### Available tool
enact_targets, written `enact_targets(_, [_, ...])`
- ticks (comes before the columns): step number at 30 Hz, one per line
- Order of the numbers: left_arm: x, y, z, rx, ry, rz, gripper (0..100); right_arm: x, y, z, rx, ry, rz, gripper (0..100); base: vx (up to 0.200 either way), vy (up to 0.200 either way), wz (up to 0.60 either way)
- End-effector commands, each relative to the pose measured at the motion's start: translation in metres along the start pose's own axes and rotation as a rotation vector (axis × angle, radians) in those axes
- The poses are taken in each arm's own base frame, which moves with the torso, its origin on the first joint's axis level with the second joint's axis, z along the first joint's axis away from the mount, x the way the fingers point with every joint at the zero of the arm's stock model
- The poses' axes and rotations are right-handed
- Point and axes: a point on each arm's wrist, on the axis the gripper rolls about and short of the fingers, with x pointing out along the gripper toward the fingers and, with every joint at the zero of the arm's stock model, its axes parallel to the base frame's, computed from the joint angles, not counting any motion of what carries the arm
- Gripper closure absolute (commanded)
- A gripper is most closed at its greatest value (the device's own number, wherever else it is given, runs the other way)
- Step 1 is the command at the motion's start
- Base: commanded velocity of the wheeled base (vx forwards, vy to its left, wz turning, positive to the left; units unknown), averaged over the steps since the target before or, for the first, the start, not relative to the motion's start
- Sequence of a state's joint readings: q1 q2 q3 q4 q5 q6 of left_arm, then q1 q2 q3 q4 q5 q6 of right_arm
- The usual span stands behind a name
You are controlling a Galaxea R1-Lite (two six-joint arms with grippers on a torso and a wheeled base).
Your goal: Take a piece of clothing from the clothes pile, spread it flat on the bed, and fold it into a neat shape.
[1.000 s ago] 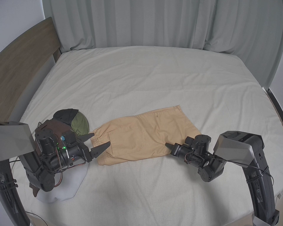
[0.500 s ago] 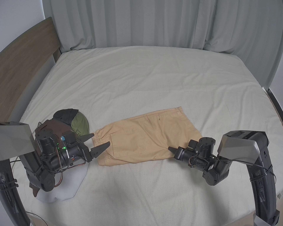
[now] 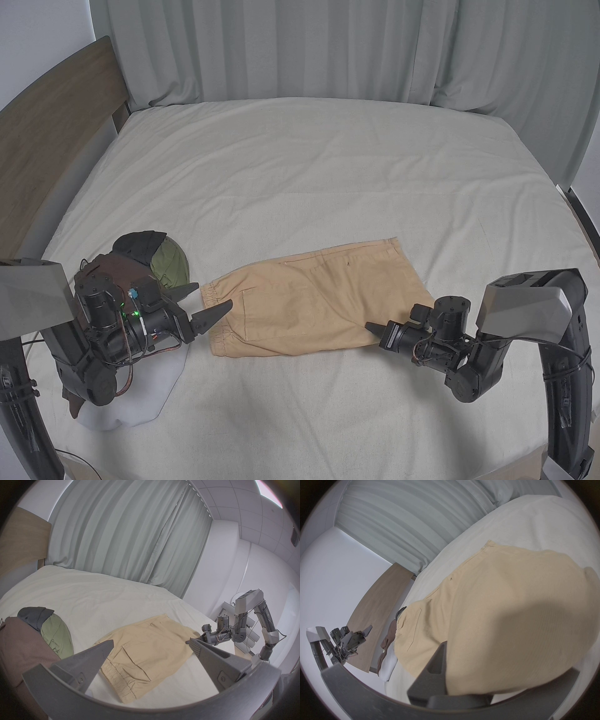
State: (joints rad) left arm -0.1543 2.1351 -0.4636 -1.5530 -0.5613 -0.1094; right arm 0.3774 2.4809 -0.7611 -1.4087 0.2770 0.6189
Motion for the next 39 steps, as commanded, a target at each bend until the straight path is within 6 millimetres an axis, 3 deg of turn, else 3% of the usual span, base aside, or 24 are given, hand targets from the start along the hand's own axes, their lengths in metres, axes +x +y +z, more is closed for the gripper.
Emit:
enact_targets(1, [0.000, 0.001, -0.001, -0.002, 0.001, 0.001, 0, -0.017, 0.005, -0.001, -0.010, 0.021, -0.014, 100, 0.000, 0.000, 0.00])
enact_targets(9, [0.000, 0.001, -0.001, -0.002, 0.001, 0.001, 0, -0.043, 0.012, -0.005, -0.008, 0.062, -0.041, 100, 0.000, 0.000, 0.00])
enact_targets(23, [0.000, 0.003, -0.004, -0.006, 0.009, 0.006, 0, -0.081, 0.011, -0.032, -0.032, 0.129, -0.092, 100, 0.000, 0.000, 0.00])
enact_targets(39, [0.001, 0.003, -0.005, -0.009, 0.013, 0.004, 0, -0.080, 0.000, -0.050, -0.024, 0.195, -0.131, 100, 0.000, 0.000, 0.00])
